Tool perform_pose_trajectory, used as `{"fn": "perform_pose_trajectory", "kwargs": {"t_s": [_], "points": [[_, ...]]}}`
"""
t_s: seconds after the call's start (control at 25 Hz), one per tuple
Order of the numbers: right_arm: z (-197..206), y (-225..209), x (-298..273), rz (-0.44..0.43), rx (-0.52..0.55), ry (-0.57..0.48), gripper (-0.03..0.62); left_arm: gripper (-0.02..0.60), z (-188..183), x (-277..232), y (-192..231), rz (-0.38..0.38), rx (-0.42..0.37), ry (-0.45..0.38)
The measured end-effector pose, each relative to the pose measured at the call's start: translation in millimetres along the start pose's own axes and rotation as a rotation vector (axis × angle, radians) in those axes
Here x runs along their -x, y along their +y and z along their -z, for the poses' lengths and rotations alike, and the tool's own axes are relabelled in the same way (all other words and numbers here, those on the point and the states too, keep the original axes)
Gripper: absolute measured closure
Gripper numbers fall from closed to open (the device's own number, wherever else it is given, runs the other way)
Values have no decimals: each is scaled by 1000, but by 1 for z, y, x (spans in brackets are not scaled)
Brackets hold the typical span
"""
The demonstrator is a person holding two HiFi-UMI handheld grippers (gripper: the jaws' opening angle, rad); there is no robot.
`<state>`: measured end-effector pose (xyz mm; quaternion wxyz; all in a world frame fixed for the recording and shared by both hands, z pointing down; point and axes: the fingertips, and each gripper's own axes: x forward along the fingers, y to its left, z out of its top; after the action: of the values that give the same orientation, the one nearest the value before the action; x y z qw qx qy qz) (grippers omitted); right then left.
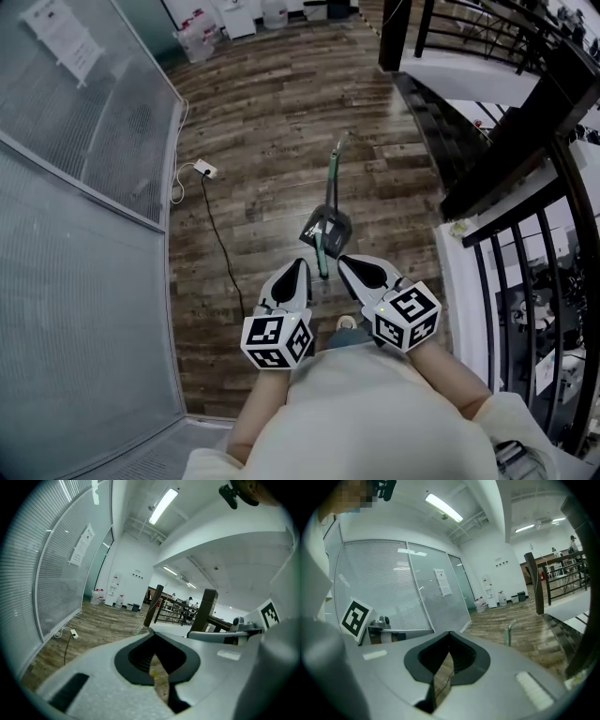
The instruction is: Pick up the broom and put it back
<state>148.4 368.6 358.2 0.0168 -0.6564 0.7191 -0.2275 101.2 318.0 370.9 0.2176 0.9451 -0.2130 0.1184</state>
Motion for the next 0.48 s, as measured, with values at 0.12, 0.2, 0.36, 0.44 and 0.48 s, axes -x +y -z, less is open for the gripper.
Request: {"fn": "perform_pose_trajectory", "kwargs": {"t_s": [0.12, 0.2, 0.36, 0.44, 0.48], "points": [[-4, -13, -3, -21, 9, 9, 589, 574, -4, -16, -2, -12, 3, -9], [-6, -20, -5, -33, 14, 15, 589, 574, -5, -25, -4, -17, 2, -11], [-8, -33, -6, -42, 14, 18, 589, 574, -4, -39, -7, -23, 5, -7], [-9, -38, -7, -37, 7, 14, 589, 574, -3, -43, -7, -24, 6, -3], [-9, -40, -7, -33, 4, 14, 589, 574, -3, -45, -6, -26, 6, 0]]}}
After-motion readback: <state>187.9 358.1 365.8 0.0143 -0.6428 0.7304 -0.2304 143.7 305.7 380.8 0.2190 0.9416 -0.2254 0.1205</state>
